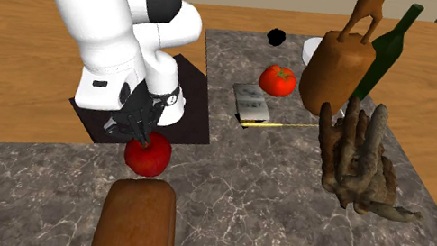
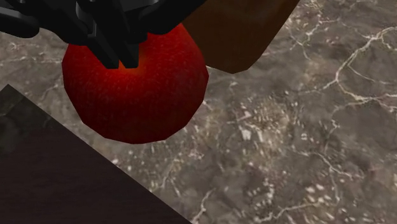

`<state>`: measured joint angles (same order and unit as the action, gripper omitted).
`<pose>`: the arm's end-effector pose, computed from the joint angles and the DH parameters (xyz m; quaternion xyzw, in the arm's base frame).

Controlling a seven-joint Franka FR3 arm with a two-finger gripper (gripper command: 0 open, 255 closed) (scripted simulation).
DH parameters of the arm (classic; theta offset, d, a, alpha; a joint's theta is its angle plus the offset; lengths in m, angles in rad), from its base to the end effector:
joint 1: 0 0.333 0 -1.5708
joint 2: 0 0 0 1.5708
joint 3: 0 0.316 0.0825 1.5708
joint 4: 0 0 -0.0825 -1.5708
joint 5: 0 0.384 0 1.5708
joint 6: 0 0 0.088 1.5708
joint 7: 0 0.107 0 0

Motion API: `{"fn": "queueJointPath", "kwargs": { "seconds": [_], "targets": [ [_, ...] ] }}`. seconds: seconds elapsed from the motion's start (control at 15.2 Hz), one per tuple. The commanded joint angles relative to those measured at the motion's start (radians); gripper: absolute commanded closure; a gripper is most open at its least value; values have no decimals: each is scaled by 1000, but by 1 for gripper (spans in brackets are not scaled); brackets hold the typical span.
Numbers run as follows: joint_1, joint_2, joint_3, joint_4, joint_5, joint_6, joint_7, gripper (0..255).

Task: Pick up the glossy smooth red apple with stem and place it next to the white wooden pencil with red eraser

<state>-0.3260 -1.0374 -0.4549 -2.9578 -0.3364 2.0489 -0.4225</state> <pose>0.1990 -0.1801 0.3938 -0.9977 0.0114 -0.0658 0.0112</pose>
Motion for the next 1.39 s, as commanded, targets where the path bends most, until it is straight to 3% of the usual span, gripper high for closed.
{"fn": "queueJointPath", "kwargs": {
  "seconds": [0.0, 0.2, 1.32],
  "targets": [
    [0, 0, 0, 0, 0, 0, 0, 255],
    [0, 0, 0, 0, 0, 0, 0, 255],
    [46, -39, 84, 207, 84, -240, 13, 255]
  ]
}}
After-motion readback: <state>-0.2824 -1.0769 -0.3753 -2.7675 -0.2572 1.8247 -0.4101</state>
